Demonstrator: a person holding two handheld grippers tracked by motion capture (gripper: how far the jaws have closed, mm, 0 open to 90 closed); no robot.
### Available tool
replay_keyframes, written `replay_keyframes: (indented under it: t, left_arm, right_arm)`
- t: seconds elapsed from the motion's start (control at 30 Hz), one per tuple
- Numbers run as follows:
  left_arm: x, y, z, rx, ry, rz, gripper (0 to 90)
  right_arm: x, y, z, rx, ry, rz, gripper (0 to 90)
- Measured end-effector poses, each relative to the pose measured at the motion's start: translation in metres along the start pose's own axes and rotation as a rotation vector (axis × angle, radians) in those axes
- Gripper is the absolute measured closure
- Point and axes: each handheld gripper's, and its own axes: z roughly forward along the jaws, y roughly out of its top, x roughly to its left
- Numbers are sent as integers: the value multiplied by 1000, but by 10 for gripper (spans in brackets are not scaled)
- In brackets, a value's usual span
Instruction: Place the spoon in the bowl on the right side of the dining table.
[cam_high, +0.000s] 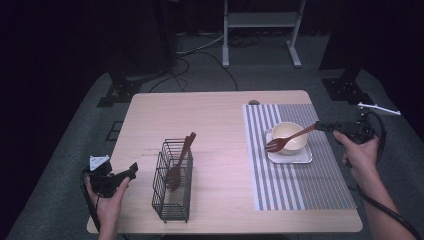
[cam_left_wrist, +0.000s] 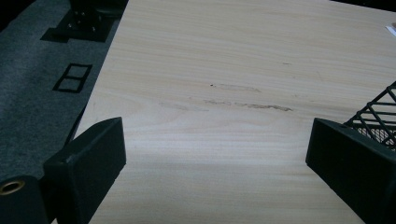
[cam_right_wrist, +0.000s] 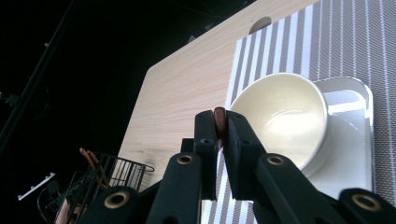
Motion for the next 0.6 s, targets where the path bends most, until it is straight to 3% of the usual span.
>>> replay_keyframes:
  t: [0.6]
  left_arm:
    - [0, 0, 0, 1, 0, 1, 38]
  right_arm:
    - [-12, 4, -13, -46, -40, 25, 831]
